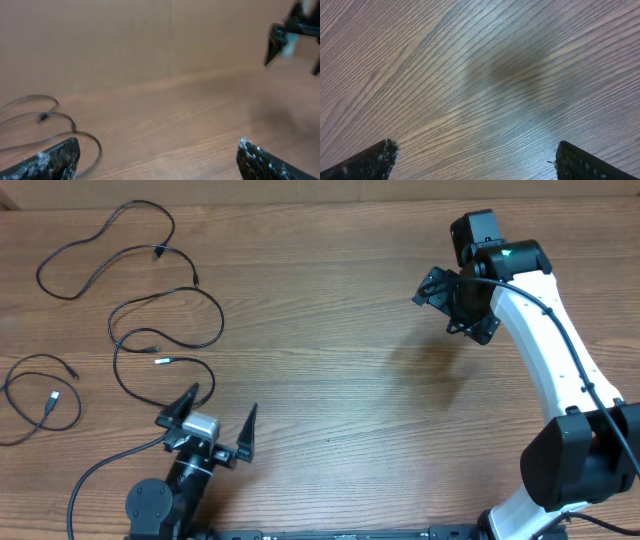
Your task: Untangle cables
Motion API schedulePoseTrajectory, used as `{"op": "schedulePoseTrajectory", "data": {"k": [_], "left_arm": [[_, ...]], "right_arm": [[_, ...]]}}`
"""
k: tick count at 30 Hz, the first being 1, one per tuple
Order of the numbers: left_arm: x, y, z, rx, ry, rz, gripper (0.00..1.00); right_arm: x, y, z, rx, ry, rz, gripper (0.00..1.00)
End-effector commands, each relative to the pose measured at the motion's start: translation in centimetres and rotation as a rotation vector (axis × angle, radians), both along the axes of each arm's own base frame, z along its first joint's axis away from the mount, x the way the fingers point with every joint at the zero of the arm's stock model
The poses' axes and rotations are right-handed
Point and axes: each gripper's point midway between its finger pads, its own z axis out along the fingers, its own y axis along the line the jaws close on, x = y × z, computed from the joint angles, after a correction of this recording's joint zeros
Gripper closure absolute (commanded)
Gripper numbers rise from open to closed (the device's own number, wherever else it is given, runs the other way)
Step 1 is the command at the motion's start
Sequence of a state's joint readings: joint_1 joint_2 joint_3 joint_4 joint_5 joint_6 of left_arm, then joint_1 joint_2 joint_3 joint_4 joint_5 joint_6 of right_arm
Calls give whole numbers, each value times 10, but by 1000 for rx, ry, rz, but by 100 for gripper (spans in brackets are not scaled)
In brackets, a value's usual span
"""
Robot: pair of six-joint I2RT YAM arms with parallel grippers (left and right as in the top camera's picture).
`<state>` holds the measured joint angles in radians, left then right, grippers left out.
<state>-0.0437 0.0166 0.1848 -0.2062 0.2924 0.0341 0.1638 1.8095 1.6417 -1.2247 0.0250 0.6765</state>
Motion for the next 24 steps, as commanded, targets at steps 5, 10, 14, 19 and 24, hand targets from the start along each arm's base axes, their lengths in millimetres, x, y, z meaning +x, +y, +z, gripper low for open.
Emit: {"op": "schedulePoseTrajectory", "data": {"k": [5,10,14,19,24], "left_arm": [[14,16,-11,15,-78,97,0],[18,16,-38,19,-27,97,0],[20,25,-39,22,-23,149,0],[22,38,-52,18,33,228,0],[22,41,-53,19,35,242,0]], "right_arm": [[0,-1,0,1,-1,2,0],[0,-1,0,1,-1,2,0],[0,-1,0,1,-1,2,0],[0,-1,0,1,-1,2,0],[0,-1,0,1,-1,2,0]]}}
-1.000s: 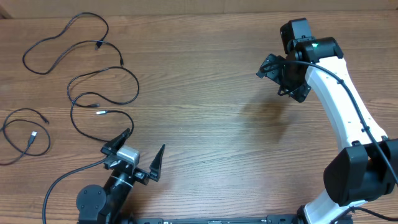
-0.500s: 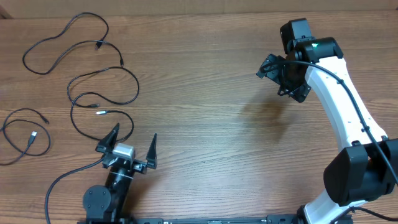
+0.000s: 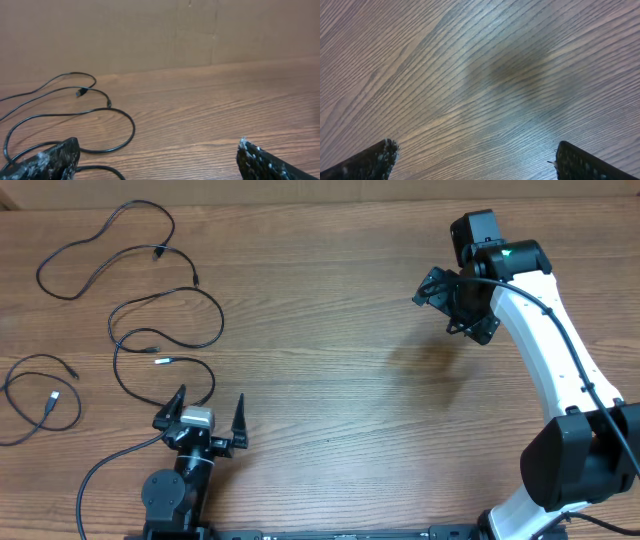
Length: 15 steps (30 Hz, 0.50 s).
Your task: Untangle cables
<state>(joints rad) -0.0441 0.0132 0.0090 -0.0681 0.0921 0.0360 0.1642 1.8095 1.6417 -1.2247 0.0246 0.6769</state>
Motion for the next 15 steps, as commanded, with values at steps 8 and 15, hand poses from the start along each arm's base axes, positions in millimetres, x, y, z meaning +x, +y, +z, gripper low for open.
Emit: {"op": "schedulePoseTrajectory", "data": {"k": [8,15], "left_arm": [[1,15,-3,20,6,84,0],[1,15,-4,21,7,86,0]], "right_arm": [[0,-1,0,0,-1,2,0],[0,-1,0,0,-1,2,0]]}}
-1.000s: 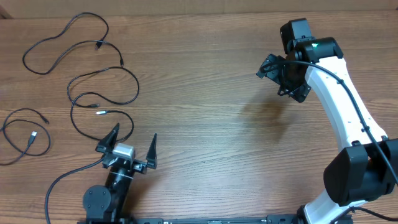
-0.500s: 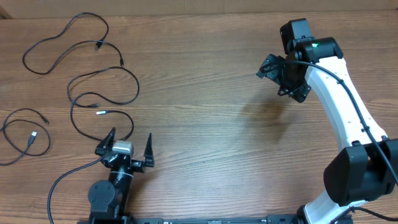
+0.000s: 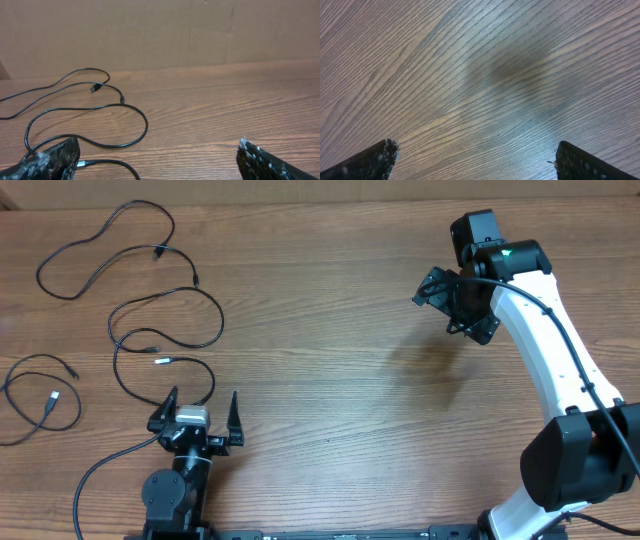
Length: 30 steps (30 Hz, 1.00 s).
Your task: Untangle cables
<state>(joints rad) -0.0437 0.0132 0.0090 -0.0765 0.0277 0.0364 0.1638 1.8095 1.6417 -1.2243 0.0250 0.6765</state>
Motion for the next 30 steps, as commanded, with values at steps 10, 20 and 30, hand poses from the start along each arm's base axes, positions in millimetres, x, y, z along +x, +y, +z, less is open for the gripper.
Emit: {"op": "schedulePoseTrajectory", "data": {"k": [10,20,30], "left_arm": [[0,13,-1,-62,-1,80,0],[0,14,0,-143,2,77,1],[0,11,0,-143,3,64,1]], "right_arm": [[0,-1,0,1,-1,2,0],[0,-1,0,1,-1,2,0],[0,-1,0,1,-1,2,0]]}}
